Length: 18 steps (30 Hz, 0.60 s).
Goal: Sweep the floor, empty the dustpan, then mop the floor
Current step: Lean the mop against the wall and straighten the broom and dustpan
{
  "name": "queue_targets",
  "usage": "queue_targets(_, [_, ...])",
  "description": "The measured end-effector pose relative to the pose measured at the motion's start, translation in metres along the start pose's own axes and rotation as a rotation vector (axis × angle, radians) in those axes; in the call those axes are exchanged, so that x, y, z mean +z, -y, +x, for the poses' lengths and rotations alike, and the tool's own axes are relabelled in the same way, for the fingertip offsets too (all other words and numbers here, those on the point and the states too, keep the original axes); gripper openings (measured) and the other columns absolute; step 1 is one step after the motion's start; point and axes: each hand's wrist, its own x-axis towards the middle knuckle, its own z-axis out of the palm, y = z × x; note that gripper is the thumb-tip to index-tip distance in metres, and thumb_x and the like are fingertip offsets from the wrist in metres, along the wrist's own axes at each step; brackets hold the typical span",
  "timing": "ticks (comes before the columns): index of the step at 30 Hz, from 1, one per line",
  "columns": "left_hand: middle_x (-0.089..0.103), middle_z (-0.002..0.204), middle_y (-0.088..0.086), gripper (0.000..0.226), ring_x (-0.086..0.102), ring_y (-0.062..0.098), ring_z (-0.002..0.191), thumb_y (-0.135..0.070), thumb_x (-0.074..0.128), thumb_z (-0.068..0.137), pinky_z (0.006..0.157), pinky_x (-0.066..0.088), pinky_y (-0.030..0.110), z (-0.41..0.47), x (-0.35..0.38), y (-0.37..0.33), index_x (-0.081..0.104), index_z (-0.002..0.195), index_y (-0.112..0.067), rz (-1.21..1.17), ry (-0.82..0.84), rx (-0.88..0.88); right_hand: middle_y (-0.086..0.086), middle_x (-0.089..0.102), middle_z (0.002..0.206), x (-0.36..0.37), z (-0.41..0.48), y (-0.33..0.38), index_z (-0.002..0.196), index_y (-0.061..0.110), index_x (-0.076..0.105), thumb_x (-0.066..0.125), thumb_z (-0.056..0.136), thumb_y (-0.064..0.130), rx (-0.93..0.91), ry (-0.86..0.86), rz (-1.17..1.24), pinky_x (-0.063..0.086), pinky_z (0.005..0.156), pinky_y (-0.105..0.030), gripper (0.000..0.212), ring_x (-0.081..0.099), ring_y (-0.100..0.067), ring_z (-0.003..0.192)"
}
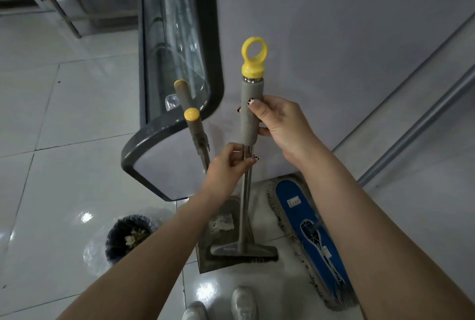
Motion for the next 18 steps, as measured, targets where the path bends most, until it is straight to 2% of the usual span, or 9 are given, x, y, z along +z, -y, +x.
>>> queue_targets(4, [0.066, 0.095, -0.007, 0.026, 0.063, 0.005, 0.089, -0.015, 0.068, 0.085, 0.079, 0.05, 0.012, -0.016, -0.014, -0.009, 0.049, 0.102, -0.024, 0.096, 0.049, 0.087, -0.004, 0.065, 0.087, 0.012, -0.014, 0.021, 0.096, 0.008, 0.064, 0.053, 0.095, 0.017, -0.017, -0.02, 0.02, 0.053, 0.065, -0.018, 0.015, 0.061, -0.008, 0.076])
queue_targets(6, [0.063, 0.095, -0.005, 0.028, 0.061, 0.009, 0.091, -0.014, 0.068, 0.084, 0.083, 0.05, 0.019, -0.023, -0.027, -0.012, 0.05, 0.104, -0.022, 0.167, 0.075, 0.154, -0.004, 0.067, 0.088, 0.021, -0.021, 0.029, 0.091, 0.015, 0.064, 0.054, 0.094, 0.019, -0.015, -0.035, 0.028, 0.055, 0.069, -0.022, 0.011, 0.063, -0.009, 0.078])
queue_targets(9, [0.058, 0.094, -0.013, 0.027, 0.057, 0.002, 0.091, -0.014, 0.067, 0.085, 0.074, 0.047, 0.008, -0.036, -0.053, -0.017, 0.05, 0.103, -0.023, 0.135, 0.126, 0.211, -0.007, 0.069, 0.094, 0.042, -0.031, 0.044, 0.093, 0.015, 0.065, 0.056, 0.092, 0.023, -0.027, -0.066, 0.006, 0.055, 0.077, -0.03, 0.012, 0.065, -0.013, 0.083])
queue_targets(12, [0.055, 0.089, -0.018, 0.027, 0.054, -0.003, 0.088, -0.012, 0.068, 0.084, 0.07, 0.044, -0.001, -0.044, -0.081, -0.02, 0.05, 0.101, -0.023, 0.039, 0.182, 0.245, -0.004, 0.07, 0.094, 0.07, -0.047, 0.055, 0.096, 0.013, 0.065, 0.056, 0.092, 0.019, -0.08, -0.115, 0.007, 0.056, 0.077, -0.024, 0.011, 0.068, -0.008, 0.084])
queue_targets(14, [0.057, 0.087, -0.017, 0.026, 0.056, -0.004, 0.083, -0.009, 0.069, 0.082, 0.07, 0.044, -0.002, -0.049, -0.099, -0.021, 0.053, 0.099, -0.02, -0.025, 0.213, 0.253, 0.001, 0.072, 0.091, 0.091, -0.06, 0.054, 0.096, 0.016, 0.065, 0.059, 0.089, 0.018, -0.092, -0.129, 0.008, 0.056, 0.076, -0.018, 0.009, 0.068, -0.003, 0.084])
queue_targets(18, [0.061, 0.083, -0.012, 0.026, 0.061, 0.009, 0.085, -0.01, 0.076, 0.076, 0.082, 0.051, 0.019, -0.054, -0.123, -0.01, 0.055, 0.09, -0.018, -0.06, 0.205, 0.287, 0.004, 0.074, 0.086, 0.126, -0.079, 0.044, 0.094, 0.024, 0.067, 0.064, 0.07, 0.037, -0.085, -0.188, 0.0, 0.056, 0.083, -0.022, 0.028, 0.069, -0.004, 0.086])
